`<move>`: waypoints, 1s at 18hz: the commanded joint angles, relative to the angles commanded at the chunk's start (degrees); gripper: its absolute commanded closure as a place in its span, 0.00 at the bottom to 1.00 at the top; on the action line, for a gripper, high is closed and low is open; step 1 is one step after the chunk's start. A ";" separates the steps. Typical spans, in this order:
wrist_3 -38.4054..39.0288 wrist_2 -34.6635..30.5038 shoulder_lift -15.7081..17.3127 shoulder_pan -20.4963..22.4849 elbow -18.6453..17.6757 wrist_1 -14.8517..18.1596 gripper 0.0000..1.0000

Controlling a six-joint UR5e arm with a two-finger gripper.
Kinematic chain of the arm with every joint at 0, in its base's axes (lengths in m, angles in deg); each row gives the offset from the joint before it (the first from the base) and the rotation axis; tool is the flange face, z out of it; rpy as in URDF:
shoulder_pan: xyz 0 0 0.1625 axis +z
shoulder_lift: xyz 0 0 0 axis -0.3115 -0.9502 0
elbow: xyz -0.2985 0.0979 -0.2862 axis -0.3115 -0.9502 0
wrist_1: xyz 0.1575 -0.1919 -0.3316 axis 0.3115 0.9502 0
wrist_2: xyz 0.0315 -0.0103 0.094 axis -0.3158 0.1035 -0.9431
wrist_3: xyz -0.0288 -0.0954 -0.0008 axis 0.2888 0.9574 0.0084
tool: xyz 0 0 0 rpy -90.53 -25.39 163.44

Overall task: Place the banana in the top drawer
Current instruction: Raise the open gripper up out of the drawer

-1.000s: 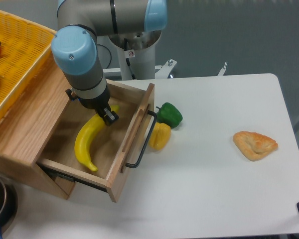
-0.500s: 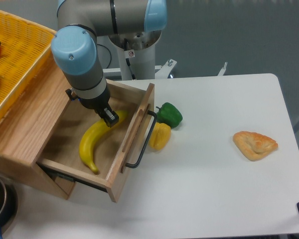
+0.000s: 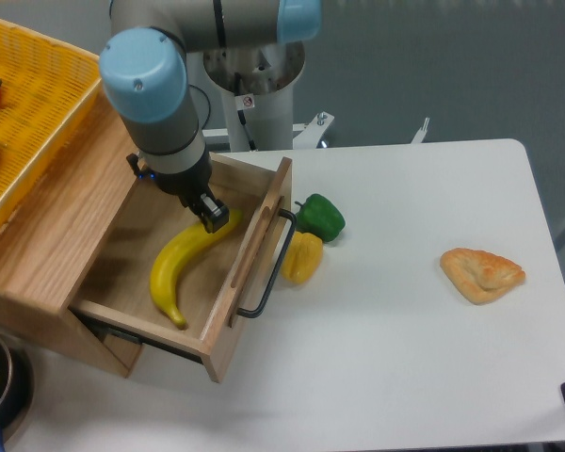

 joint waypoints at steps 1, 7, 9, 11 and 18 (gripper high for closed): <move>0.00 0.09 0.09 0.26 0.44 0.00 0.40; 0.09 1.58 0.18 2.11 1.59 -0.70 0.37; 0.09 2.46 0.88 3.07 1.94 -2.28 0.30; 0.09 3.60 1.41 4.74 2.55 -3.25 0.19; 0.09 4.04 1.32 7.21 4.49 -6.32 0.00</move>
